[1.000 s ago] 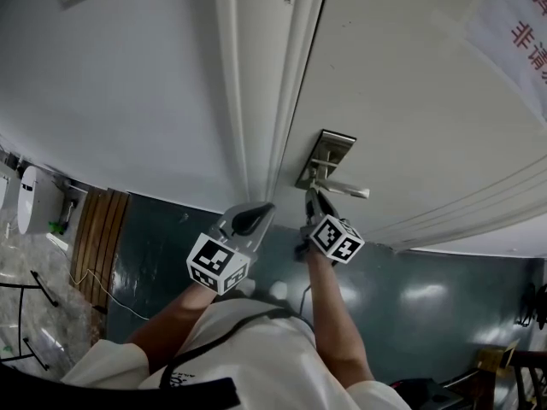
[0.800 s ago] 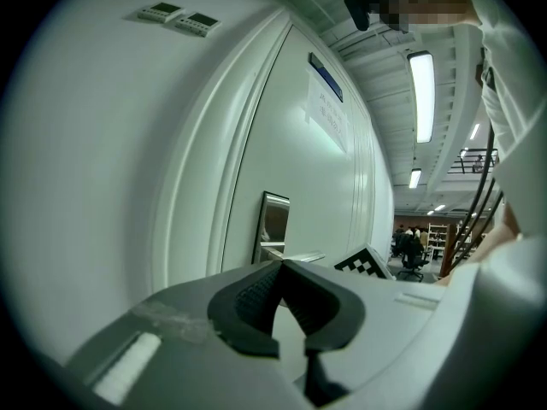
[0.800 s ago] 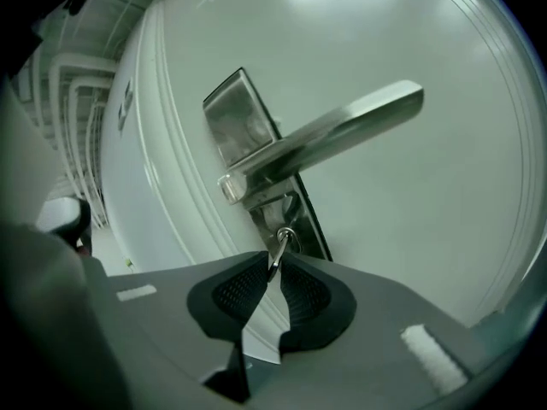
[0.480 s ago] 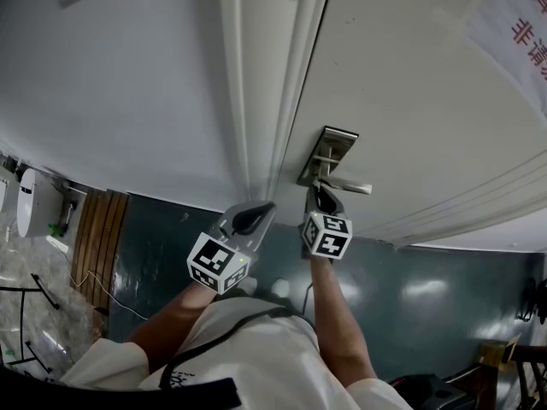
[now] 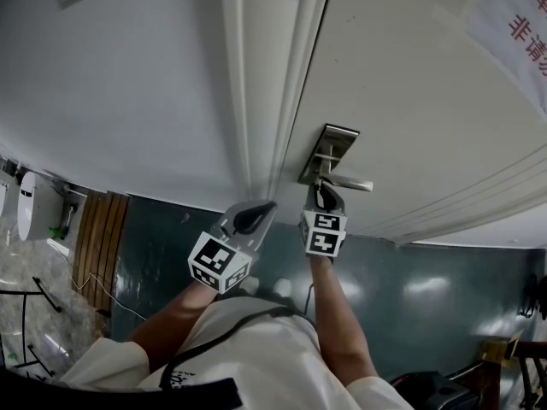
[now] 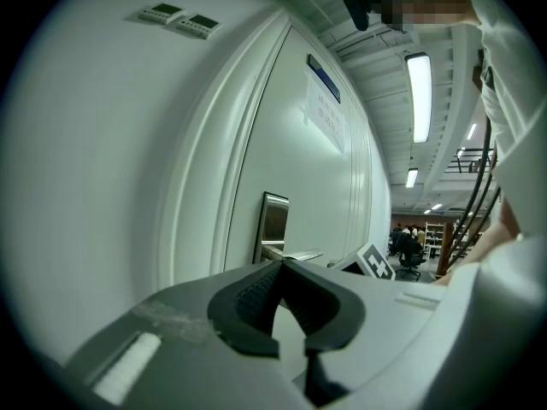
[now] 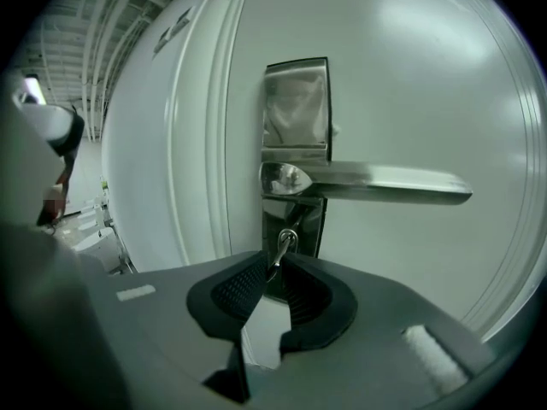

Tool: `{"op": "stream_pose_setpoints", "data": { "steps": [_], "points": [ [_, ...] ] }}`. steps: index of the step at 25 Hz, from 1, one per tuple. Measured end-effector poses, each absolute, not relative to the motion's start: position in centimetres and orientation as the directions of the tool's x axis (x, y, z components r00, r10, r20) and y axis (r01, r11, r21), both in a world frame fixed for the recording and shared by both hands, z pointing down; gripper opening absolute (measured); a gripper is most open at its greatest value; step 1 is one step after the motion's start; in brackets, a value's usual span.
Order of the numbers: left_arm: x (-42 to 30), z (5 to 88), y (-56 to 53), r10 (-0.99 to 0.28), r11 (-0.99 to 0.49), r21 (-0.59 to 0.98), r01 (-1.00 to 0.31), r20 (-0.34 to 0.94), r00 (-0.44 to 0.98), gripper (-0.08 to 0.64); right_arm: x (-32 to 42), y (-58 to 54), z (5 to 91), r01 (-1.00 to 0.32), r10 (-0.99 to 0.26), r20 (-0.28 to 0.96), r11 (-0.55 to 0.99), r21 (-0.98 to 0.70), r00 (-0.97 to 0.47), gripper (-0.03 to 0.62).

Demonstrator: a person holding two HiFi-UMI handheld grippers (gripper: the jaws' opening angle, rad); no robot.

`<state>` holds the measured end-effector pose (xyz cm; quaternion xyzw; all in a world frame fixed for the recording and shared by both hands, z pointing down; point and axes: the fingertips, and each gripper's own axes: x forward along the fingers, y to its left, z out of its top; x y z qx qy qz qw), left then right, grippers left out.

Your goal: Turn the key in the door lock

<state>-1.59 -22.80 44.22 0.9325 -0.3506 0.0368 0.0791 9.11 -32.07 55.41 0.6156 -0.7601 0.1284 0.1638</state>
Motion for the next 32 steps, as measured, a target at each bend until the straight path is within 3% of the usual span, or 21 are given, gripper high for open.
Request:
{"op": "stream_pose_setpoints", "data": {
  "steps": [18,26,32],
  "points": [
    [-2.3,44.2,-21.9,-0.645,-0.745,0.119,-0.657,0.125,0.754,0.005,8.7,-32.0,55.6,-0.925,-0.892,0.435,0.26,0.276,-0.121,0.06],
    [-2.8,44.1,-21.7,-0.647,-0.744,0.117,-0.658,0.12,0.753,0.005,8.3,-32.0,55.7,-0.803,-0.894,0.442,0.317,0.505,-0.074,0.054],
    [-2.6,44.1,-21.6,-0.642,-0.749,0.116,-0.652,0.117,0.758,0.005,8.2,-31.8,55.9,-0.622,-0.901,0.433,0.356,0.697,-0.03,0.055]
  ]
}}
